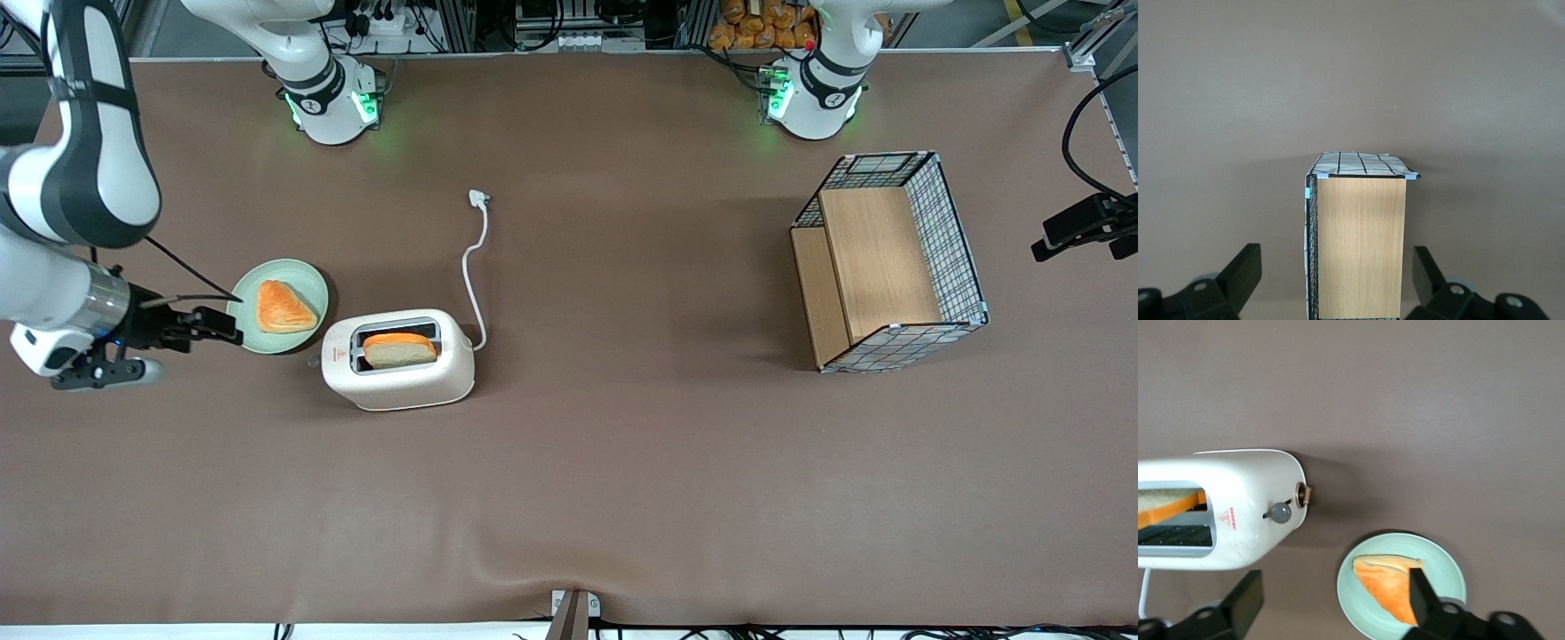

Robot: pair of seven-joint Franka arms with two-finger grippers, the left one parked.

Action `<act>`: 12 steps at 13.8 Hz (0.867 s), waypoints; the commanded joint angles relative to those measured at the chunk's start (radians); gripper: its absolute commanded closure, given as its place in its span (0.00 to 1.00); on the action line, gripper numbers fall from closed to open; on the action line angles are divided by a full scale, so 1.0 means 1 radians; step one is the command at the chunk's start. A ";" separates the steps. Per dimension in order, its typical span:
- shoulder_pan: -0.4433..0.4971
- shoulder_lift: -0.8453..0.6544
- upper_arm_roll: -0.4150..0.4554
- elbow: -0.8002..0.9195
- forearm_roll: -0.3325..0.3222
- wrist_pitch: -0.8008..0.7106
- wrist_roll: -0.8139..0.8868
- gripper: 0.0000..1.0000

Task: Press toaster button with right arm
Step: 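Lift the right gripper off the lever and withdraw it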

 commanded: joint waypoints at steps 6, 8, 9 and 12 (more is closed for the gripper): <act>0.002 -0.144 0.011 -0.013 -0.092 -0.141 0.096 0.00; 0.002 -0.184 0.013 -0.013 -0.127 -0.181 0.104 0.00; -0.004 -0.212 0.010 -0.013 -0.134 -0.197 0.103 0.00; -0.032 -0.255 0.004 -0.012 -0.135 -0.243 0.095 0.00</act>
